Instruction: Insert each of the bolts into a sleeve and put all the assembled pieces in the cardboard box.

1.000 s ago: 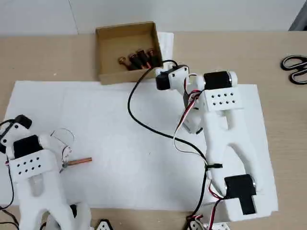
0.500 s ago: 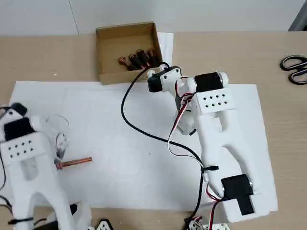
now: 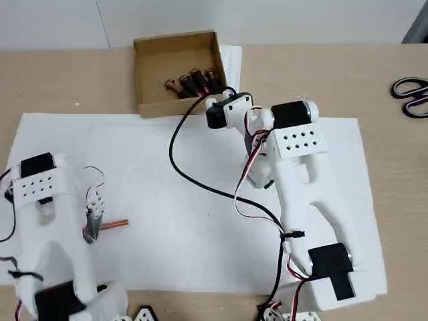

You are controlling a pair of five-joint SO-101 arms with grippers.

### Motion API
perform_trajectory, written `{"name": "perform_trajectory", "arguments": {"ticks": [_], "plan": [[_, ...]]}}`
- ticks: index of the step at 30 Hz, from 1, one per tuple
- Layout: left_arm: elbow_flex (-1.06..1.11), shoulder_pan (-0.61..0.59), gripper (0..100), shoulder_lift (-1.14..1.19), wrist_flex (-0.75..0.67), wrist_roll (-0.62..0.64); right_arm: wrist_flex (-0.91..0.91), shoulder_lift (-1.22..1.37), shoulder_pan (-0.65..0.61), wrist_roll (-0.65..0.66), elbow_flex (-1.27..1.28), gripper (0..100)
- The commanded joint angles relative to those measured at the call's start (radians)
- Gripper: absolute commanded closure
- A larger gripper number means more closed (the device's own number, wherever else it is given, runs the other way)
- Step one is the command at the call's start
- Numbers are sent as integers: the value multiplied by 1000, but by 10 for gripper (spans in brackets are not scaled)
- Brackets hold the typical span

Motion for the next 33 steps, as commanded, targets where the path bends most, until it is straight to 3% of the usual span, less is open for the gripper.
{"name": "perform_trajectory", "arguments": {"ticks": [1,10,21,28,33], "plan": [[-33,8,992,46,8,5,4,-44,-7,-11,-6,989],[-30,12,989,107,-75,5,5,-44,-7,-11,-6,989],[-107,14,987,107,-74,2,2,-42,-7,-11,-6,989],[-168,14,879,115,-75,2,2,-42,-7,-11,-6,989],[-163,14,866,117,-75,2,-4,-42,-7,-11,-6,989]]}}
